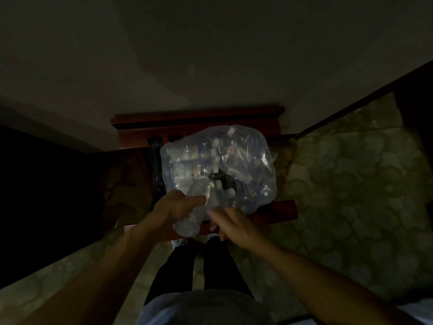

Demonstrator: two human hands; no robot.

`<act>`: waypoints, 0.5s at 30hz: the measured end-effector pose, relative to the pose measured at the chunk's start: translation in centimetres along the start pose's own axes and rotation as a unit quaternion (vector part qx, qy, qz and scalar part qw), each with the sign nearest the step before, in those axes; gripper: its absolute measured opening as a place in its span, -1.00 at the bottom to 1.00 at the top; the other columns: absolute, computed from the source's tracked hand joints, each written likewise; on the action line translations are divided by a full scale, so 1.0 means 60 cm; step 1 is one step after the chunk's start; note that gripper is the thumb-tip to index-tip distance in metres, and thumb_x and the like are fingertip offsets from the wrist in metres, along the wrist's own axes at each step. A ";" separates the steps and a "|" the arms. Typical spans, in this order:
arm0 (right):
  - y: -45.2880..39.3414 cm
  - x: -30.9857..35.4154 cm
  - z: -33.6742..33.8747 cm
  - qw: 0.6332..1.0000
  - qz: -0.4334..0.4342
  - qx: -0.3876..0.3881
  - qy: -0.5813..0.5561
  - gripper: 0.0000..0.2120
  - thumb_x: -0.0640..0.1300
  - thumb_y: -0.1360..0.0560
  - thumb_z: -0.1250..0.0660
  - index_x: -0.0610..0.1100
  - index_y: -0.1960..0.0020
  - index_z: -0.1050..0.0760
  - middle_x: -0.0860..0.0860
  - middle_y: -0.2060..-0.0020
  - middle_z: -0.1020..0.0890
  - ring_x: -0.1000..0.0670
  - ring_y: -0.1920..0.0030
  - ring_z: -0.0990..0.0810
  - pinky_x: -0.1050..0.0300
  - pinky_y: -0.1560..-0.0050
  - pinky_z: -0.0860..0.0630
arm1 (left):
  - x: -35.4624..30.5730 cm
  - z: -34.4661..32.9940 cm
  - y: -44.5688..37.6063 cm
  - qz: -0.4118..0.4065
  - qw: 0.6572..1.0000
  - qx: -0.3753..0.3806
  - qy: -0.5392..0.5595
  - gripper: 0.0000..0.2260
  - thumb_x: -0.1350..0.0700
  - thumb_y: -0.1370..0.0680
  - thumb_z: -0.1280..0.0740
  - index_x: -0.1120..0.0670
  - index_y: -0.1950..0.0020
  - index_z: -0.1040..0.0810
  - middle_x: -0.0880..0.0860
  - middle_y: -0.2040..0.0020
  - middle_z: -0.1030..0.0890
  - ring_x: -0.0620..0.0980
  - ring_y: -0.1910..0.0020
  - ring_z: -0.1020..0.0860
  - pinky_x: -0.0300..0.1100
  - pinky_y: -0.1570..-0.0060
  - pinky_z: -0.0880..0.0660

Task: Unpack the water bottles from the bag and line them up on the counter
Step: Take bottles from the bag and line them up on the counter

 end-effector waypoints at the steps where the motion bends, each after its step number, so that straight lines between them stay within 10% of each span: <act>1: -0.011 0.000 0.008 0.998 -0.019 -0.051 -0.019 -0.65 0.21 -0.58 -0.14 0.00 0.16 -0.52 -0.02 0.23 -0.61 0.05 0.28 -0.57 0.11 0.18 -0.50 | 0.001 0.009 0.003 0.002 0.999 0.007 -0.035 -0.65 -0.14 -0.48 -0.40 0.15 0.22 -0.56 0.09 0.28 -0.60 -0.03 0.33 -0.57 -0.24 0.36 -0.42; 6: -0.089 -0.006 0.048 0.983 -0.044 -0.166 0.067 -0.81 -0.11 -0.60 -0.19 -0.16 -0.05 -0.54 -0.10 0.09 -0.60 -0.11 0.01 -0.59 0.02 -0.01 -0.49 | -0.002 0.044 0.034 -0.031 0.989 0.005 -0.146 -0.35 -0.37 -0.22 -0.35 0.09 -0.09 -0.59 0.08 -0.01 -0.65 0.07 0.03 -0.63 0.03 -0.08 -0.58; 15: -0.226 -0.004 0.054 0.976 -0.077 -0.079 0.189 -0.66 -0.20 -0.60 -0.14 -0.11 -0.35 -0.44 -0.17 -0.23 -0.55 -0.22 -0.17 -0.55 -0.10 -0.21 -0.51 | -0.002 0.094 0.032 -0.066 0.967 -0.054 -0.242 -0.51 -0.34 -0.42 -0.32 -0.06 -0.20 -0.53 -0.02 -0.04 -0.63 -0.01 0.02 -0.60 -0.06 -0.05 -0.55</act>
Point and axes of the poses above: each hand's wrist, its own y-axis away from the middle knuckle, its own z-axis out of the back of the hand, x = y × z, the point moved 1 cm from there along -y, towards the middle knuckle
